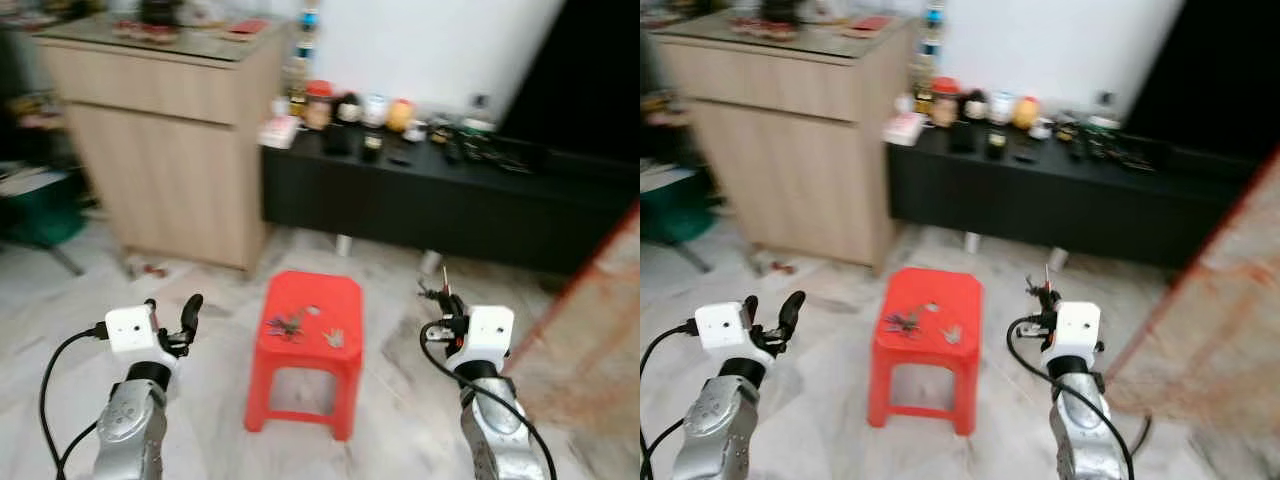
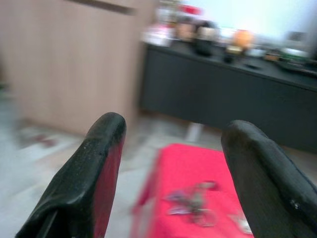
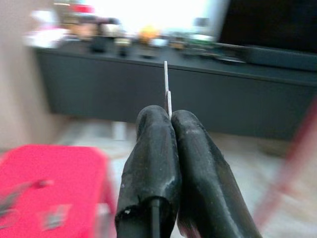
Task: Hang keys on a hook
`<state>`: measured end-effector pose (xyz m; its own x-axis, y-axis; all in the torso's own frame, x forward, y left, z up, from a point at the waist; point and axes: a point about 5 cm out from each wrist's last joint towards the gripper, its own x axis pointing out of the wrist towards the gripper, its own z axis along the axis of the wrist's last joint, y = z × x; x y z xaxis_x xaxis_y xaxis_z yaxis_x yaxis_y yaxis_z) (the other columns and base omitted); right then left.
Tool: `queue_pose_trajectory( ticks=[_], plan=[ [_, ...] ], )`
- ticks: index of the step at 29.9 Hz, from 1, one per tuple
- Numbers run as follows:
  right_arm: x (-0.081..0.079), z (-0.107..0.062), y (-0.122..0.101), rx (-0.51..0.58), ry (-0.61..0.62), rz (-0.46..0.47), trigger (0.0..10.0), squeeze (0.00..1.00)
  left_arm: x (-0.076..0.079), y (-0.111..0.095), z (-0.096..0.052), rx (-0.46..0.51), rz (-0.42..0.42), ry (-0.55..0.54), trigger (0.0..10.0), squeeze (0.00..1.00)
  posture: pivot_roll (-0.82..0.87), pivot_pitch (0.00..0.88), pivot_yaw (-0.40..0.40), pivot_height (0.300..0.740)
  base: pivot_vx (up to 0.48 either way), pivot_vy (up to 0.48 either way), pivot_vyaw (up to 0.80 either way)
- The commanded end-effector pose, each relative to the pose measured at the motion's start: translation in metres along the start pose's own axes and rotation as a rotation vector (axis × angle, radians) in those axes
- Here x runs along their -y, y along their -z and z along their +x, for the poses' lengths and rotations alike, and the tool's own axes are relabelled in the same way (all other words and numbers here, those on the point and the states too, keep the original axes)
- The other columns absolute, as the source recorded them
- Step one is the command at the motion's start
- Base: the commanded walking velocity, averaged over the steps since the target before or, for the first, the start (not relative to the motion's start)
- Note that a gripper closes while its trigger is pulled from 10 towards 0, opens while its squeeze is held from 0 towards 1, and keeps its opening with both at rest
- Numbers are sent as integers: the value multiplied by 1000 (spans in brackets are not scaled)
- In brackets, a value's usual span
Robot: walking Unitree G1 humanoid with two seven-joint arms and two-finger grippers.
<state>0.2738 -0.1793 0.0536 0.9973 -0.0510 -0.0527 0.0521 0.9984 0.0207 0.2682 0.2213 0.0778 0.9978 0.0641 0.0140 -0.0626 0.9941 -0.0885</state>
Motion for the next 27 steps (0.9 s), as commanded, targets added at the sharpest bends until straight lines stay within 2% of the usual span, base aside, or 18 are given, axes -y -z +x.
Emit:
queue_pose_trajectory(
  ticks=[1, 10, 19, 27],
  plan=[
    [0, 3, -5, 19, 9, 7, 10000, 0, -2, -3, 2, 6, -3, -2, 10000, 0, 37, 0, -104, 740, 0, 0, -800],
    [1, 4, -8, 33, 21, 8, 10000, 0, -1, -3, 1, 7, 6, 2, 10000, 0, 34, 0, -103, 740, 0, 0, -792],
    [8, 8, -17, 73, 40, -13, 10000, 0, 1, -3, 3, 11, 24, 9, 10000, 0, 31, 0, -101, 740, 0, 0, 0],
    [7, 10, -19, 84, 35, -33, 10000, 0, 1, -3, 3, 15, 26, 7, 10000, 0, 34, 0, -101, 740, 0, 0, 0]
  ],
)
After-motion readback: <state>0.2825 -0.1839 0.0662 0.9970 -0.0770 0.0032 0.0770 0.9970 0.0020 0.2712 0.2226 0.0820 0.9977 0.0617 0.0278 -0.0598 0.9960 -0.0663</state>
